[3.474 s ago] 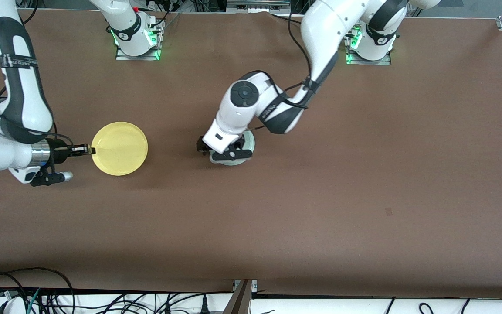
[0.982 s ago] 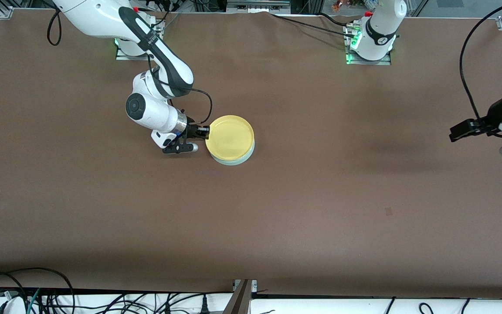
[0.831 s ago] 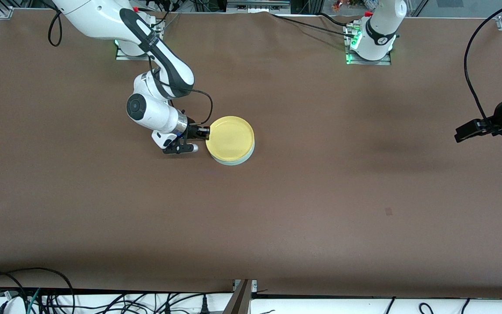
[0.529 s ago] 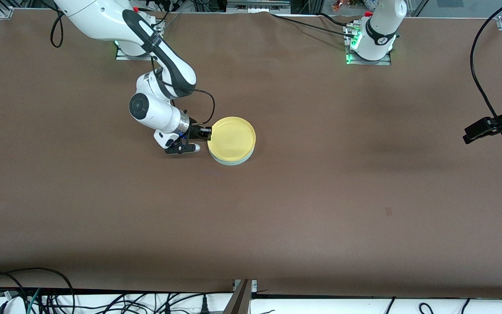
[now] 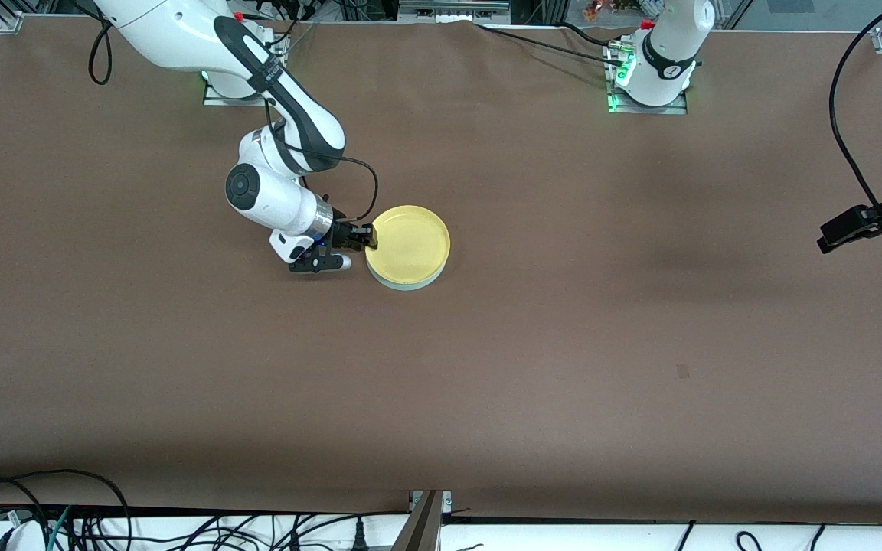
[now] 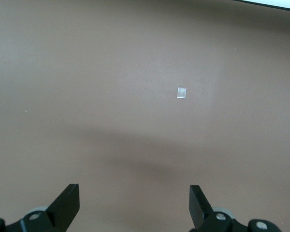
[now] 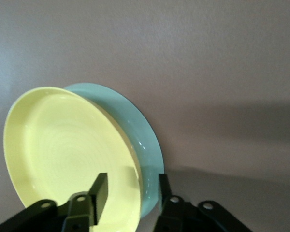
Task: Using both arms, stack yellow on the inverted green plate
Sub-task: 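Open the right gripper and pull it away from the stacked plates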
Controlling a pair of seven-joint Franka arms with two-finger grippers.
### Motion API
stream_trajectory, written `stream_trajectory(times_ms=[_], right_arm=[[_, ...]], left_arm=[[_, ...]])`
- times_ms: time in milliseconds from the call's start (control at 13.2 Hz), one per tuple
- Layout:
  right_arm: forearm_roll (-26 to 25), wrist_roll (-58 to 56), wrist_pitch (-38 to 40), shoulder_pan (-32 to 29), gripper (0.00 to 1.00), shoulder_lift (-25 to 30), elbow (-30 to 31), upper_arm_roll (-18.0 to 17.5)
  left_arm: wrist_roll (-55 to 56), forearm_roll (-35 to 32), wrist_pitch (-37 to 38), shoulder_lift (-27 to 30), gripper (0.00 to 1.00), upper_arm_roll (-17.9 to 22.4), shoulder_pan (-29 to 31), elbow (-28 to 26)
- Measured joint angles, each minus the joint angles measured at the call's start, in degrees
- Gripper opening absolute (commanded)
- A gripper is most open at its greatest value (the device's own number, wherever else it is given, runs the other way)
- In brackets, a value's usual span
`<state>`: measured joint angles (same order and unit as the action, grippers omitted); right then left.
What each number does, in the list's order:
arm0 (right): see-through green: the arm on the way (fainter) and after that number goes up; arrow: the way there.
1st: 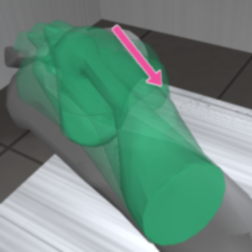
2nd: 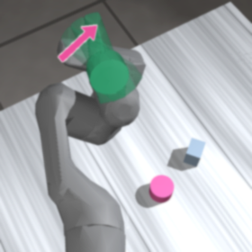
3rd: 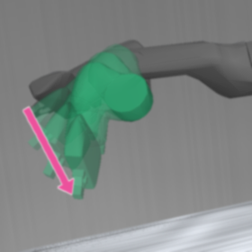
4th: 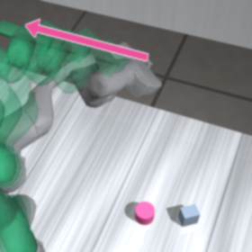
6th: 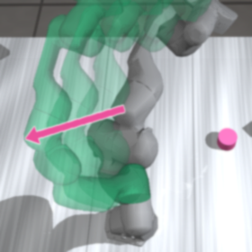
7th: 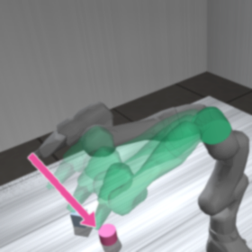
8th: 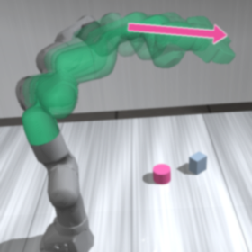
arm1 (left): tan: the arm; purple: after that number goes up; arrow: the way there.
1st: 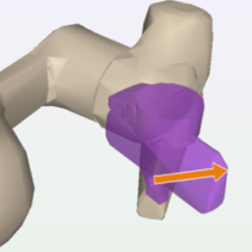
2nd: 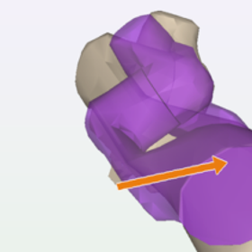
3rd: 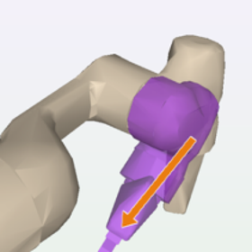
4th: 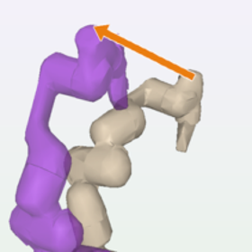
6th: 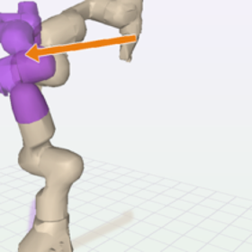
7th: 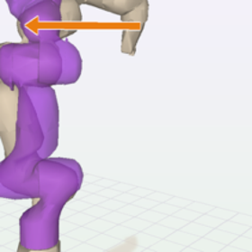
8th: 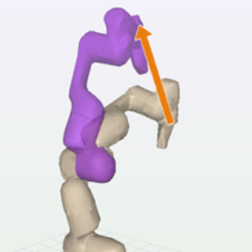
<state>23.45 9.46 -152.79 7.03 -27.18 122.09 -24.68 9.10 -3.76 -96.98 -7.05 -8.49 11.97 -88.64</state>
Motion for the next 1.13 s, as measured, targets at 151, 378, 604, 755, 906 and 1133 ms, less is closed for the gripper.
stream_trajectory(times_ms=[151, 378, 604, 755, 906, 1133], right_arm=[[-0.05, 0.0, 3.13, 0.0, 1.0, 2.07, -1.46, 1.43], [-5.89, -0.16, 24.28, -0.1, 1.0, 6.6, -10.69, 7.52], [-17.39, -0.4, 46.25, -0.43, 1.0, 7.9, -25.16, 12.14], [-22.8, -2.53, 55.17, -0.47, 1.0, 7.97, -31.16, 14.84], [-24.16, -5.3, 61.49, -0.51, 1.0, 7.97, -36.47, 17.82], [-24.21, -6.21, 71.66, -0.54, 1.0, 8.08, -44.49, 22.8]], left_arm=[[0.0, 0.0, 0.0, -0.17, 1.0, -0.12, -0.01, 0.0], [0.0, 0.0, 0.0, -0.42, 1.0, -0.55, -0.16, -0.01], [0.02, 0.01, 0.0, -0.43, 1.0, -0.78, -0.35, -0.01], [0.03, 0.05, 0.21, -0.45, 1.0, -0.82, -0.38, -0.02], [0.03, 0.11, 0.35, -0.49, 1.0, -0.82, -0.38, -0.03], [0.03, 0.13, 0.35, -0.49, 1.0, -1.23, -0.39, -0.03]])
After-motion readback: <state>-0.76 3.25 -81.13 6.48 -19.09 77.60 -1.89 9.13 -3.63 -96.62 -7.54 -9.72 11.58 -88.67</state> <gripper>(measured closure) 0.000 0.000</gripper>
